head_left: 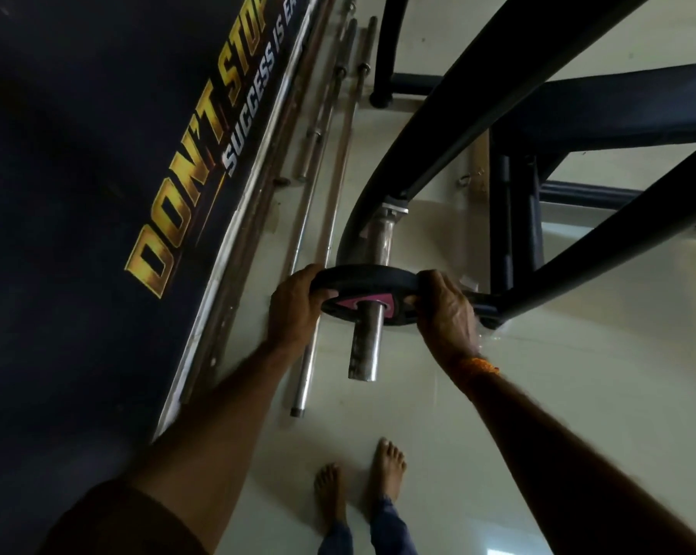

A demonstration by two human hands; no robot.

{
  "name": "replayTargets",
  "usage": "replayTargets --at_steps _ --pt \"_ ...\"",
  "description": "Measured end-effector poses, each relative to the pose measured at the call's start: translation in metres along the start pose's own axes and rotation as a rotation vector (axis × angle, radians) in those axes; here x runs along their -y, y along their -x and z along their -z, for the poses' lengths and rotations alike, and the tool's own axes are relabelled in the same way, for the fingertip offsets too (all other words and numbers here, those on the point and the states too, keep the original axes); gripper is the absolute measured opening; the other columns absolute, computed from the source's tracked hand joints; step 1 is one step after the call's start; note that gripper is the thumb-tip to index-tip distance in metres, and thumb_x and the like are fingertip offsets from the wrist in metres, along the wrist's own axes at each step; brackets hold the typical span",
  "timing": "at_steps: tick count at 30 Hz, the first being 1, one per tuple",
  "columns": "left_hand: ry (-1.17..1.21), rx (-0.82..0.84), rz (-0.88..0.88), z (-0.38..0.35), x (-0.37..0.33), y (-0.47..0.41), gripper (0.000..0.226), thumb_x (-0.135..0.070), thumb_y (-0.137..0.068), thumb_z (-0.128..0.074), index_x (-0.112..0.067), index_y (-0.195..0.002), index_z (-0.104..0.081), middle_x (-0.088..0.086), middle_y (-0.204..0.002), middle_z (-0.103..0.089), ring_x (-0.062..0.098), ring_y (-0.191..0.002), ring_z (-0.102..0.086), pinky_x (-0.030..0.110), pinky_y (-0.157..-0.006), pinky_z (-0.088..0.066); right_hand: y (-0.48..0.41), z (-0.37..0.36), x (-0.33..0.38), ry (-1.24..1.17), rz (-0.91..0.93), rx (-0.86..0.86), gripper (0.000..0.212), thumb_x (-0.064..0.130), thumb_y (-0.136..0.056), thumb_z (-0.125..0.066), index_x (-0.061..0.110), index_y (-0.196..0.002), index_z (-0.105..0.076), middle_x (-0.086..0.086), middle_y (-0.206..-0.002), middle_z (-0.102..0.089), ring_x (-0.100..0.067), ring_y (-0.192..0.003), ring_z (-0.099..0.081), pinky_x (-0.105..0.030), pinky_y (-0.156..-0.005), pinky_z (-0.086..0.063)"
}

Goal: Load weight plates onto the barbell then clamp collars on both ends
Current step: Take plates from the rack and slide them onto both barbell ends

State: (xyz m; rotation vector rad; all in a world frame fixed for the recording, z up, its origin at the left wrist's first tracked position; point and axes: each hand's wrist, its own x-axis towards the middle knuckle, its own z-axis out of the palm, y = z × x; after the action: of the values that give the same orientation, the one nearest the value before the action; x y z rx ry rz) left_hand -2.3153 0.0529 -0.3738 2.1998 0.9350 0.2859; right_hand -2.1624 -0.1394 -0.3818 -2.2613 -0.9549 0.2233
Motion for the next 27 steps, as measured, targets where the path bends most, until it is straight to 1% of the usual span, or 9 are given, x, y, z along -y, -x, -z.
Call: replayTargets --at_steps 3,7,10,12,15,19,23,24,27 --pt "0.008 0.012 0.030 0.005 0.005 0.042 0.037 -0.028 -0.091 -0.072 -0.012 -0.123 -0.067 0.008 -0.112 -0.074 0.026 -0.105 -0.068 0.041 -0.088 -0.057 0.042 0.001 0.006 -0.029 0.023 0.026 0.011 0.018 -0.091 -0.052 0.016 -0.101 -0.056 -0.002 -0.100 -0.065 -0.018 -0.086 -0.063 -0.035 -0.070 -0.060" --pt "0.014 -0.010 0.047 0.008 0.007 0.094 0.039 -0.033 -0.088 -0.068 -0.012 -0.120 -0.068 0.008 -0.111 -0.074 0.028 -0.104 -0.069 0.042 -0.088 -0.057 0.092 0.001 0.017 -0.045 -0.006 0.042 0.013 0.022 -0.090 -0.051 0.018 -0.100 -0.057 0.002 -0.096 -0.061 -0.014 -0.081 -0.057 -0.026 -0.064 -0.050" --pt "0.002 -0.019 0.069 0.009 0.013 0.135 0.035 -0.029 -0.090 -0.070 -0.013 -0.121 -0.068 0.007 -0.110 -0.074 0.027 -0.104 -0.068 0.041 -0.088 -0.057 0.127 0.000 0.025 -0.035 -0.015 0.041 0.017 0.023 -0.088 -0.052 0.016 -0.102 -0.058 0.001 -0.095 -0.061 -0.016 -0.080 -0.057 -0.033 -0.063 -0.054" --pt "0.003 -0.003 0.086 0.009 0.019 0.164 0.034 -0.035 -0.089 -0.068 -0.015 -0.118 -0.068 0.005 -0.107 -0.074 0.026 -0.101 -0.069 0.041 -0.084 -0.058 0.153 0.001 0.030 -0.035 -0.019 0.058 0.016 0.025 -0.089 -0.056 0.016 -0.102 -0.059 0.002 -0.095 -0.060 -0.016 -0.080 -0.057 -0.035 -0.065 -0.056" --pt "-0.011 0.010 0.084 0.018 0.015 0.211 0.028 -0.031 -0.090 -0.071 -0.016 -0.114 -0.069 0.004 -0.104 -0.075 0.025 -0.097 -0.070 0.038 -0.079 -0.058 0.200 0.012 0.041 -0.048 -0.052 0.084 0.016 0.032 -0.092 -0.057 0.020 -0.104 -0.058 0.005 -0.097 -0.060 -0.016 -0.082 -0.059 -0.038 -0.068 -0.057" --pt "-0.043 -0.015 0.019 0.042 -0.016 0.267 0.025 -0.030 -0.091 -0.071 -0.017 -0.113 -0.069 0.004 -0.102 -0.075 0.022 -0.094 -0.070 0.027 -0.073 -0.049 0.257 0.051 0.066 -0.063 -0.061 0.042 0.034 0.049 -0.092 -0.043 0.022 -0.106 -0.057 0.003 -0.097 -0.061 -0.019 -0.081 -0.061 -0.043 -0.066 -0.058" --pt "-0.024 -0.040 -0.097 0.073 -0.077 0.314 0.029 -0.035 -0.093 -0.067 -0.018 -0.117 -0.070 0.002 -0.106 -0.075 0.022 -0.096 -0.070 0.029 -0.078 -0.053 0.306 0.120 0.094 -0.049 -0.042 -0.081 0.038 0.052 -0.094 -0.037 0.020 -0.105 -0.056 0.003 -0.096 -0.060 -0.021 -0.080 -0.058 -0.040 -0.065 -0.054" --pt "-0.021 -0.052 -0.121 0.077 -0.088 0.319 0.030 -0.035 -0.093 -0.067 -0.018 -0.118 -0.070 0.003 -0.106 -0.076 0.022 -0.097 -0.070 0.027 -0.077 -0.052 0.311 0.132 0.098 -0.034 -0.045 -0.107 0.038 0.051 -0.095 -0.036 0.020 -0.104 -0.056 0.003 -0.094 -0.060 -0.021 -0.079 -0.057 -0.039 -0.065 -0.052" --pt "0.012 -0.080 -0.191 0.083 -0.141 0.338 0.033 -0.032 -0.095 -0.067 -0.017 -0.124 -0.068 0.004 -0.113 -0.074 0.020 -0.103 -0.068 0.011 -0.077 -0.041 0.327 0.184 0.103 0.016 -0.019 -0.229 0.034 0.049 -0.099 -0.037 0.021 -0.103 -0.056 0.005 -0.093 -0.062 -0.019 -0.077 -0.056 -0.035 -0.068 -0.047"
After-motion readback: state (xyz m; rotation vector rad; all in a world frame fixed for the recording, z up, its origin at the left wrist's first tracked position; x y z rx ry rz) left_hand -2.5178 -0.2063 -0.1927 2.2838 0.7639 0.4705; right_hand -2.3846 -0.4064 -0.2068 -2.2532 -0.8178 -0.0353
